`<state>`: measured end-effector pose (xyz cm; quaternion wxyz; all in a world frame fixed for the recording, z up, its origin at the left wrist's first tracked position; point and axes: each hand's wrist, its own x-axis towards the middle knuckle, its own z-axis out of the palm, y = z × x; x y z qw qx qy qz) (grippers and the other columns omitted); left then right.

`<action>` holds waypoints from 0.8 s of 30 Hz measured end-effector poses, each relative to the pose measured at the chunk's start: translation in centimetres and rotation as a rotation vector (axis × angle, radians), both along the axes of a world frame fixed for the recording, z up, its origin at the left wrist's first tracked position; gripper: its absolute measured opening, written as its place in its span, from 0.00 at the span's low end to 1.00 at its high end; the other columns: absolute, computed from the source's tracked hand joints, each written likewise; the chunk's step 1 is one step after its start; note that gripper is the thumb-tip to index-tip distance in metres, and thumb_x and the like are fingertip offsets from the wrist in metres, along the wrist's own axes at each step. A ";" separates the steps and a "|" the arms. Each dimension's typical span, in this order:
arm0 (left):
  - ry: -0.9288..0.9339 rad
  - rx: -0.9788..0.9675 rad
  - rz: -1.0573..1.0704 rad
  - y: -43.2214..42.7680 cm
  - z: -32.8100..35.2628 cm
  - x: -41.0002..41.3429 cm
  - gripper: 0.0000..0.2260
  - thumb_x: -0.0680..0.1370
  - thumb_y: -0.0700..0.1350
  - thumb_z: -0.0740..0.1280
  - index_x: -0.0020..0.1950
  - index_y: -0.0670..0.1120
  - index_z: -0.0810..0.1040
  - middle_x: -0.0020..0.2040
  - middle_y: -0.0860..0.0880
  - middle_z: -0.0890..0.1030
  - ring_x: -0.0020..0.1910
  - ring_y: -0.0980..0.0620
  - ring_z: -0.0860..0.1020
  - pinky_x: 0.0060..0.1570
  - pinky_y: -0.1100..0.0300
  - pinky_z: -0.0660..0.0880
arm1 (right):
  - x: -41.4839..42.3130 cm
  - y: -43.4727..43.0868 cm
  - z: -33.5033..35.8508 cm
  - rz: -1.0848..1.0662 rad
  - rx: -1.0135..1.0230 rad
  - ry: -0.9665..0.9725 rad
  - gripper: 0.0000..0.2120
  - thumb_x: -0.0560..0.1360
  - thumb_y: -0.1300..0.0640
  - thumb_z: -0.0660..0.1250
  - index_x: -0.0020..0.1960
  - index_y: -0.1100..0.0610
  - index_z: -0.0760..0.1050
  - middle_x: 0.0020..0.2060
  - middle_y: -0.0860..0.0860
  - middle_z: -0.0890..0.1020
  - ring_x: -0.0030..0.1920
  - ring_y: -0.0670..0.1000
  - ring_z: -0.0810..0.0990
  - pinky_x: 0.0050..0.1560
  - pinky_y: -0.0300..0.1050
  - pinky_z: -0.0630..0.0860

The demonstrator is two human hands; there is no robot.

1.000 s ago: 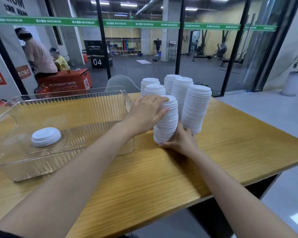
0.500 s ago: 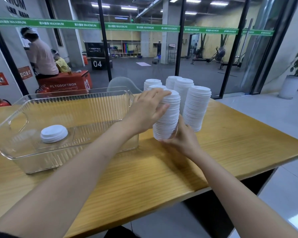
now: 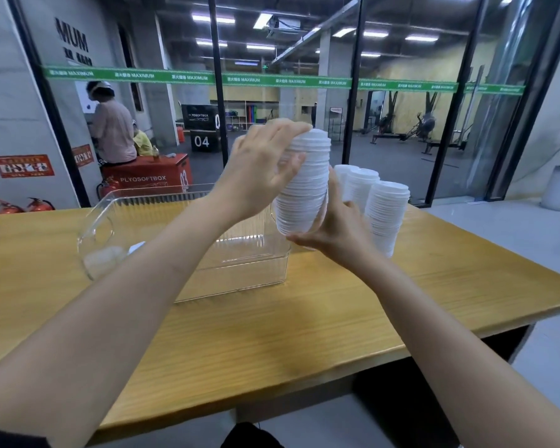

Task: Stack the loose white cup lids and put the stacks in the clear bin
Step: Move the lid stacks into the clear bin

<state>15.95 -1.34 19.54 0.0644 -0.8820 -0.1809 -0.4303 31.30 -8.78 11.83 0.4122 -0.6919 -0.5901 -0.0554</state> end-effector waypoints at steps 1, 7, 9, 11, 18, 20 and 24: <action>-0.009 0.011 0.014 0.2 0.4 -0.8 0.19 0.82 0.52 0.56 0.72 0.49 0.69 0.68 0.50 0.73 0.66 0.46 0.70 0.65 0.45 0.63 | -0.8 0.4 0.5 0.014 0.005 -0.007 0.61 0.62 0.39 0.79 0.79 0.46 0.39 0.64 0.54 0.77 0.64 0.63 0.72 0.60 0.64 0.72; -0.012 0.053 0.131 2.7 1.3 -6.4 0.20 0.81 0.53 0.54 0.71 0.49 0.69 0.68 0.49 0.74 0.65 0.45 0.70 0.63 0.44 0.65 | -6.1 4.5 1.5 0.123 0.027 -0.026 0.60 0.62 0.40 0.78 0.79 0.48 0.42 0.61 0.57 0.78 0.60 0.63 0.74 0.57 0.60 0.73; 0.000 0.045 0.177 3.9 1.0 -8.3 0.20 0.81 0.54 0.54 0.71 0.49 0.69 0.68 0.49 0.74 0.65 0.45 0.70 0.63 0.45 0.65 | -7.9 6.4 1.1 0.163 0.021 -0.014 0.59 0.60 0.37 0.77 0.78 0.46 0.42 0.62 0.56 0.78 0.61 0.63 0.75 0.58 0.62 0.73; 0.014 0.018 0.219 5.2 0.5 -10.3 0.21 0.81 0.54 0.54 0.71 0.50 0.69 0.68 0.50 0.73 0.65 0.46 0.70 0.63 0.47 0.62 | -9.7 8.3 0.8 0.183 -0.020 0.003 0.58 0.60 0.38 0.77 0.78 0.46 0.44 0.61 0.54 0.79 0.62 0.63 0.73 0.61 0.61 0.71; 0.065 -0.074 0.358 10.2 -1.5 -16.2 0.20 0.81 0.53 0.54 0.72 0.51 0.70 0.68 0.50 0.74 0.66 0.47 0.69 0.65 0.46 0.60 | -14.8 16.0 -1.4 0.338 -0.166 0.100 0.55 0.60 0.43 0.80 0.76 0.47 0.49 0.64 0.49 0.76 0.62 0.61 0.73 0.59 0.61 0.72; 0.077 -0.110 0.385 11.7 -2.2 -17.4 0.20 0.81 0.52 0.54 0.72 0.51 0.70 0.68 0.50 0.74 0.67 0.47 0.70 0.67 0.45 0.61 | -16.1 18.0 -2.1 0.375 -0.234 0.145 0.54 0.58 0.42 0.81 0.74 0.46 0.51 0.62 0.47 0.75 0.63 0.59 0.73 0.59 0.62 0.72; 0.120 -0.166 0.430 14.2 -3.4 -19.1 0.20 0.81 0.51 0.54 0.72 0.51 0.70 0.68 0.51 0.74 0.67 0.47 0.70 0.68 0.41 0.63 | -18.1 21.9 -3.8 0.425 -0.329 0.264 0.57 0.46 0.35 0.77 0.70 0.47 0.56 0.59 0.47 0.75 0.62 0.57 0.74 0.58 0.60 0.75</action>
